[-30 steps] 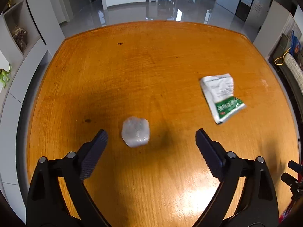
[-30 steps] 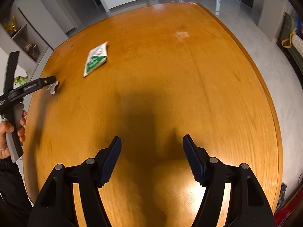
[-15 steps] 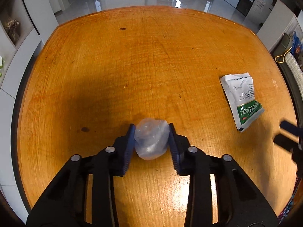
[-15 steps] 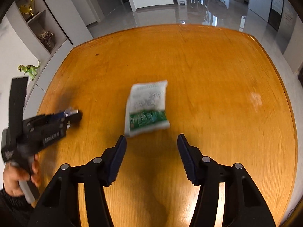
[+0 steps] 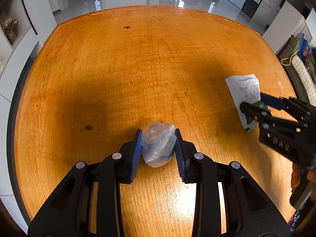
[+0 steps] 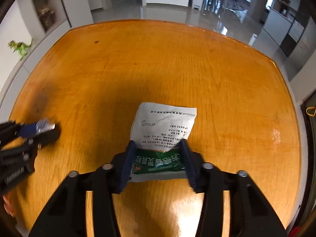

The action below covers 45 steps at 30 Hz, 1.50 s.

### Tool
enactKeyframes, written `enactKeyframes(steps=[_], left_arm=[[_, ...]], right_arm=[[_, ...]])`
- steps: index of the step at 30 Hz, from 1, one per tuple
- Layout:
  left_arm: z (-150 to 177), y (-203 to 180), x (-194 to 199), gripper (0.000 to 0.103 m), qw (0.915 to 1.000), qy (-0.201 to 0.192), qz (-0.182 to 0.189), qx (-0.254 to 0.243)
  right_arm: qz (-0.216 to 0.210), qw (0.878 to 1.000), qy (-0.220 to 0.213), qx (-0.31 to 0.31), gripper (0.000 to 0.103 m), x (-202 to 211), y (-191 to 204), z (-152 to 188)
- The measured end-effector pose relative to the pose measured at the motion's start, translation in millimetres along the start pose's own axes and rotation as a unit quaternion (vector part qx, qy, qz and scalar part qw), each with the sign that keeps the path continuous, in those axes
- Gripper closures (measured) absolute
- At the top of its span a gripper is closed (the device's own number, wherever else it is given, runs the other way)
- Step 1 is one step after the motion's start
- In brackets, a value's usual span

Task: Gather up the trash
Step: 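Grasp the crumpled clear plastic bag with the left tool while the right tool grasps the white-green packet, then carry the clear bag and white-green packet to the trash bag and open both tools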

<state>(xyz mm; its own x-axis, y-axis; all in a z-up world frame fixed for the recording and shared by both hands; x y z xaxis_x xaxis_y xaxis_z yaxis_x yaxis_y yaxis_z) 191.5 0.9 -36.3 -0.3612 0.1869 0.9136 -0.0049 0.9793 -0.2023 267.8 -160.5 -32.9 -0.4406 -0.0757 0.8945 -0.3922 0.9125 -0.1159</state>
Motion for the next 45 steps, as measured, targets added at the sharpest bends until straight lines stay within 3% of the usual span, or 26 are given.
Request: enactKeyframes(steps=[8,19,27,33,39,45], left_arm=[[24,-13,13,0.072,0.9998,-0.003,0.021,-0.005],[93,-57,56,0.072,0.9962,-0.023,0.048,-0.068],[145,-131,78,0.072,0.9875,-0.028,0.081,-0.132],[194,-202,85,0.072,0.971,-0.022,0.118,-0.207],[246,-277,88,0.072,0.9487,-0.006,0.153,-0.277],[313,-353,89,0.072,0.9142,0.022,0.194,-0.355]], right_arm=[[-0.019,1.0,0.019,-0.016,0.072,30,2,48],[-0.022,0.999,-0.012,-0.036,0.072,93,10,141],[-0.009,0.996,-0.034,-0.084,0.072,143,-15,224],[0.018,0.989,-0.045,-0.143,0.072,178,-50,292],[0.048,0.976,-0.05,-0.208,0.072,208,-81,362],[0.084,0.956,-0.045,-0.277,0.072,234,-114,446]])
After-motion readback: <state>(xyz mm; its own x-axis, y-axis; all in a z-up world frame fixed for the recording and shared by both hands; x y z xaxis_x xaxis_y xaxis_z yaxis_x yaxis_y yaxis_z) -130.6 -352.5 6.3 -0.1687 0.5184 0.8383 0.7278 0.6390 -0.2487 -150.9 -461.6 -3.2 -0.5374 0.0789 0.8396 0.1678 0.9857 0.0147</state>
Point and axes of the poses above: each gripper's, at about its wrist camera, not at the fingertips, and x roughly against the way its jaws point, y to its left, z to its underside, the point moved 6 cm from there along -x, roughly the way its jaws point, and after that the axes turned 13 degrees about x, right-handed, at the moved point
